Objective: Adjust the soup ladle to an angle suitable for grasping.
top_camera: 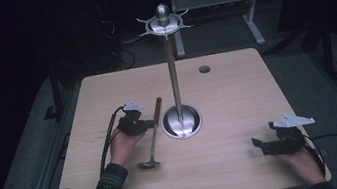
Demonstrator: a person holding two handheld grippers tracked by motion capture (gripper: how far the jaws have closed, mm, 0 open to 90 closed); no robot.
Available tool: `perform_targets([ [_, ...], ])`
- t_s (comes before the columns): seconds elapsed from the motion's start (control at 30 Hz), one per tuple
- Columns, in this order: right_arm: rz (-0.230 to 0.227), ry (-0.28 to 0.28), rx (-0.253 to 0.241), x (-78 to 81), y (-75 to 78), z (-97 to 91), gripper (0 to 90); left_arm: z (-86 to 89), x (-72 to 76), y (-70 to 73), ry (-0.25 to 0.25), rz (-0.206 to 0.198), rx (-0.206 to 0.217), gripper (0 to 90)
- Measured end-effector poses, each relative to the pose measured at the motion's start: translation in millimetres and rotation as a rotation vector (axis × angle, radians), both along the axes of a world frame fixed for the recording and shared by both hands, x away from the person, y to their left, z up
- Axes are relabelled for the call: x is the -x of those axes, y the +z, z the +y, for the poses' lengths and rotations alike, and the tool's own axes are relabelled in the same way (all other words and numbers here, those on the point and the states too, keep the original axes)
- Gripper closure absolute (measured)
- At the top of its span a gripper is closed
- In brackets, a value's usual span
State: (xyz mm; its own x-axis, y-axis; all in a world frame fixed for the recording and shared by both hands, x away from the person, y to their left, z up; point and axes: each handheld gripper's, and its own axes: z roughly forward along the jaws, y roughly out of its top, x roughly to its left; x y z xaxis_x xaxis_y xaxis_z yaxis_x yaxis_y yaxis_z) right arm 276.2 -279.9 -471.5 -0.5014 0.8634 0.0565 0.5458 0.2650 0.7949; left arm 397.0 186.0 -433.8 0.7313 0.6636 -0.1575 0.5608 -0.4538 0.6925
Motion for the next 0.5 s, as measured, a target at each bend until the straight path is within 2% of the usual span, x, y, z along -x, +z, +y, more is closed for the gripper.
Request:
perform_targets([
  [0.1,0.001,0.0,0.0,0.0,-0.1,0.3,9.6,-0.9,13.4,8.0,-0.026,0.031,-0.023,90.0],
  [0.2,0.0,0.001,0.002,0.4,0.0,0.4,9.6,-2.9,28.0,9.8,-0.052,0.061,-0.04,89.9],
  [0.33,0.0,-0.001,0.004,1.0,0.2,0.5,9.6,-7.3,45.2,2.7,-0.077,0.096,-0.069,89.9],
  [0.37,0.001,-0.001,0.003,1.1,0.3,0.5,9.6,-6.7,47.5,0.9,-0.089,0.105,-0.085,89.9],
  [0.5,-0.002,-0.001,0.004,1.4,0.4,0.9,9.6,-7.5,52.5,-5.6,-0.101,0.131,-0.101,89.9],
])
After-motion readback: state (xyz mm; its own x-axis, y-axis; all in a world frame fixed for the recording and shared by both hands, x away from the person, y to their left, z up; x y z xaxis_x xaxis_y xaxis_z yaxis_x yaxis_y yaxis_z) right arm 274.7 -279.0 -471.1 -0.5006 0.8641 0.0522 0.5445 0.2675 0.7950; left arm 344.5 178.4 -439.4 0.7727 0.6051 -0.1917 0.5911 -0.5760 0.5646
